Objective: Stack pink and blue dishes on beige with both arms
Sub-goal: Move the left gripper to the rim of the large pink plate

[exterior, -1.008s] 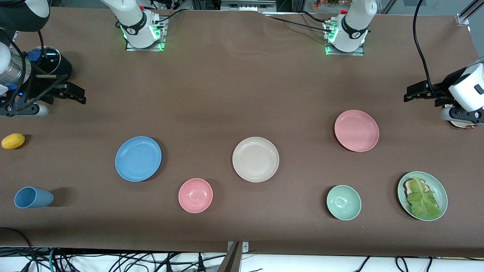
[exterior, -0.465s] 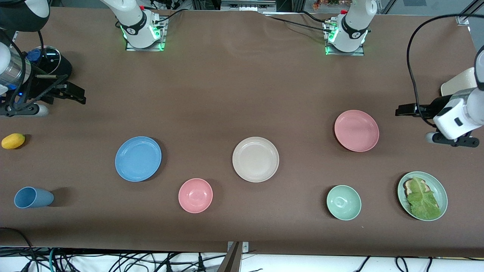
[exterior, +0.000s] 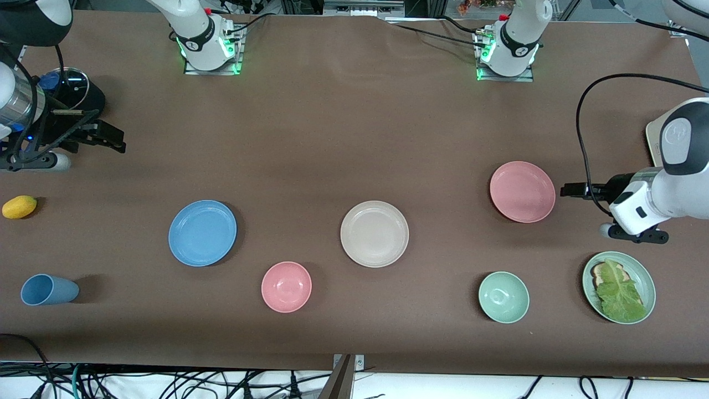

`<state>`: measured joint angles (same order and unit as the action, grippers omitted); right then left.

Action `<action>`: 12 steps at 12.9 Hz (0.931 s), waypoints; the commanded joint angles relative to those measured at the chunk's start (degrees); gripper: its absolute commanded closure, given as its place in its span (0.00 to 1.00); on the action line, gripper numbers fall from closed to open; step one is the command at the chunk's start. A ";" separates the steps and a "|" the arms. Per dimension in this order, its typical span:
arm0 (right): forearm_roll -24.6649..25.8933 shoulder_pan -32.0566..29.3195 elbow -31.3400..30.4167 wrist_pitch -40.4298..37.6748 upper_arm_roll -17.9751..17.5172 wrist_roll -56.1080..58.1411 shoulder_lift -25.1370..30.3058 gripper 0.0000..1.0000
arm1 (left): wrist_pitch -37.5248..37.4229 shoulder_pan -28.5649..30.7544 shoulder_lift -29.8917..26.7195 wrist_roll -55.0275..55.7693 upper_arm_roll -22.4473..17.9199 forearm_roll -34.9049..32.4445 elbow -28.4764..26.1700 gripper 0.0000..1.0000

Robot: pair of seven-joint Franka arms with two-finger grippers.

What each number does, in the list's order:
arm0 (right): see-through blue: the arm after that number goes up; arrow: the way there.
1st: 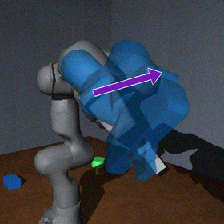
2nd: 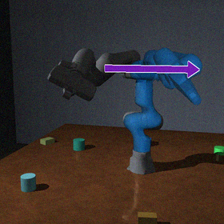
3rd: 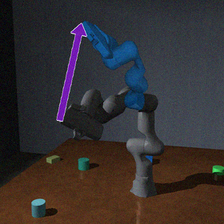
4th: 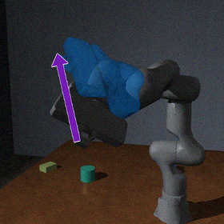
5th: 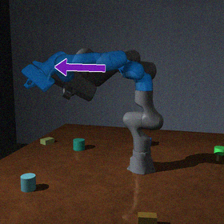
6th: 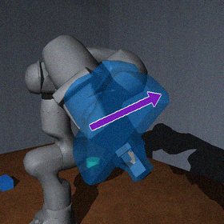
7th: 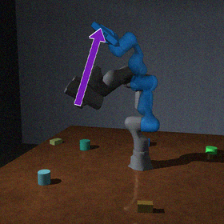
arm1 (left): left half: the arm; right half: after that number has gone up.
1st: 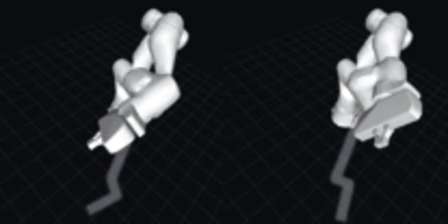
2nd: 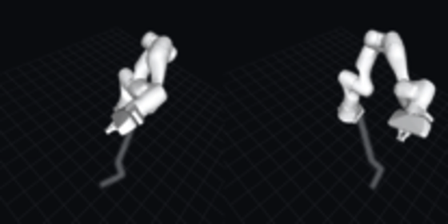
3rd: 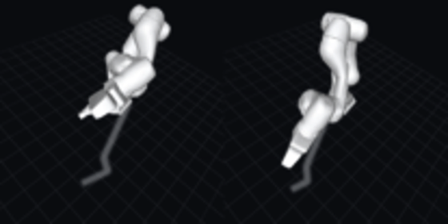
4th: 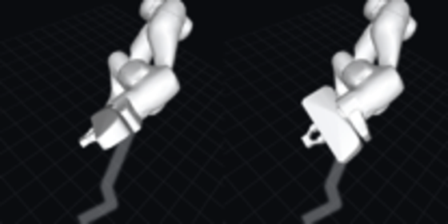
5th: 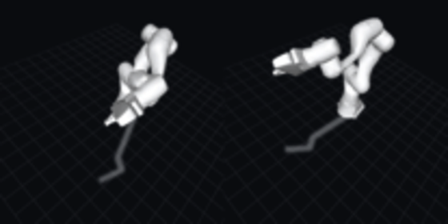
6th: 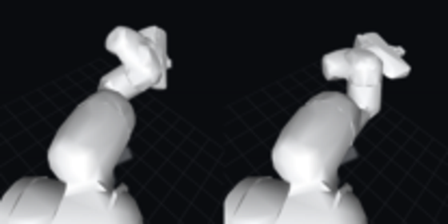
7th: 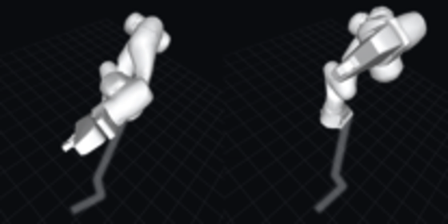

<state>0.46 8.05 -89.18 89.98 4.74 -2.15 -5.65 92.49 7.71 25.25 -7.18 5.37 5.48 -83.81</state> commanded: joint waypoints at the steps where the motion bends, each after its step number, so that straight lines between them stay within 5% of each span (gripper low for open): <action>1: -0.90 -0.49 1.56 -0.95 -0.17 -0.31 -0.50 0.00 | 3.22 1.52 4.17 -1.08 0.08 2.52 0.93 0.00; 7: -0.90 -0.41 1.56 -0.95 -0.26 -0.31 -0.50 0.00 | 7.34 2.23 5.61 -5.98 -0.79 2.60 -3.36 0.00; 12: -0.90 -0.41 1.56 -1.13 -0.26 -0.31 -0.50 0.00 | 27.01 -0.67 -4.41 -21.18 -8.69 12.34 -26.29 0.00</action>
<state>0.44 8.03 -89.15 89.98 4.74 -2.15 -5.65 113.87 8.86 27.00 -22.65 -0.39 13.46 -99.56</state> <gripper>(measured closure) 0.000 0.000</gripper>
